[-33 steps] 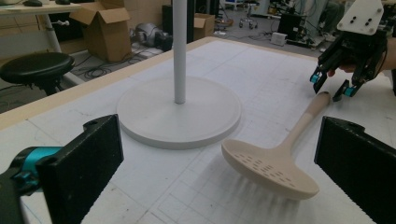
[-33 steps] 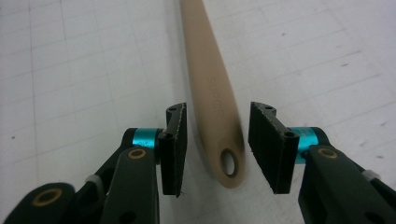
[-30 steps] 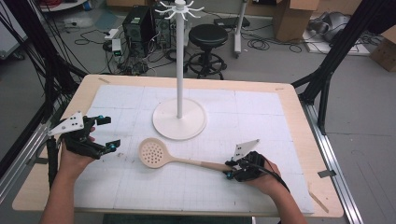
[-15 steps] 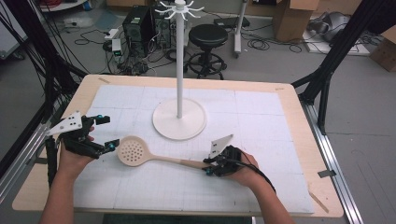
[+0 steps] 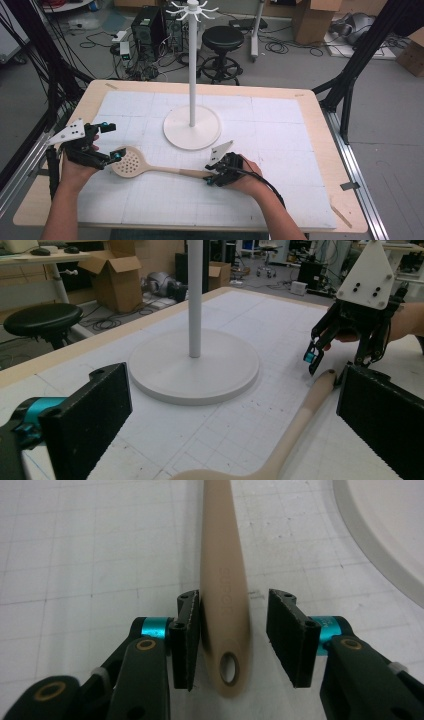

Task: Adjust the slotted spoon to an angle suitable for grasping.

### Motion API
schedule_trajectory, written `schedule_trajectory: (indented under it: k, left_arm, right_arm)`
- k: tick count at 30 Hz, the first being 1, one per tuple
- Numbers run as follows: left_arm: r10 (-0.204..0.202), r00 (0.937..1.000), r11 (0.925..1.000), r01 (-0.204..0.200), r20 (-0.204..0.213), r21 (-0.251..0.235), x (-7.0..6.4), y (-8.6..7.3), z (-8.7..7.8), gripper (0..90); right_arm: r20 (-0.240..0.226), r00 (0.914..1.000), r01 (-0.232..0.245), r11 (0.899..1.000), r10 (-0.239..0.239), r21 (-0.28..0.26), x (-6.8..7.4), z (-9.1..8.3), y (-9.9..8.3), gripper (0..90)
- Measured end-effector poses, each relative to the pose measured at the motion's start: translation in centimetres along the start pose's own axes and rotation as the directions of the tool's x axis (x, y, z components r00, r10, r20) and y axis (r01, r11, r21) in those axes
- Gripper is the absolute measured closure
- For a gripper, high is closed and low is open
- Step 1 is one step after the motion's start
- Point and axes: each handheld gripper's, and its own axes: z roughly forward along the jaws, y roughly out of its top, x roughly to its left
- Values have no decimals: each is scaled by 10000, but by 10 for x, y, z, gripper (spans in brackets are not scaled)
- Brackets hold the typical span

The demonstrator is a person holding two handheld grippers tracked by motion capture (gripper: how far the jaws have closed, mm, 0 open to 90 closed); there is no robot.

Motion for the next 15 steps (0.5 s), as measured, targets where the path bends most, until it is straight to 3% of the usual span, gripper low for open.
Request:
schedule_trajectory:
  k: [7, 13, 15]
  left_arm:
    - [38, 10000, 10000, -38, -6, -36, 0, 1, -1, 17]
    - [44, 10000, 10000, -44, 7, -8, 0, 1, -1, 17]
    - [32, 10000, 10000, -32, -8, -12, 0, 1, -1, 17]
  right_arm:
    - [430, 9986, -315, 9995, 318, -56, -4, -6, -8, 547]
    - [1383, 9850, -1029, 9946, 1034, -107, -15, -10, -15, 543]
    - [1463, 9825, -1139, 9933, 1153, -176, -17, -10, -16, 543]
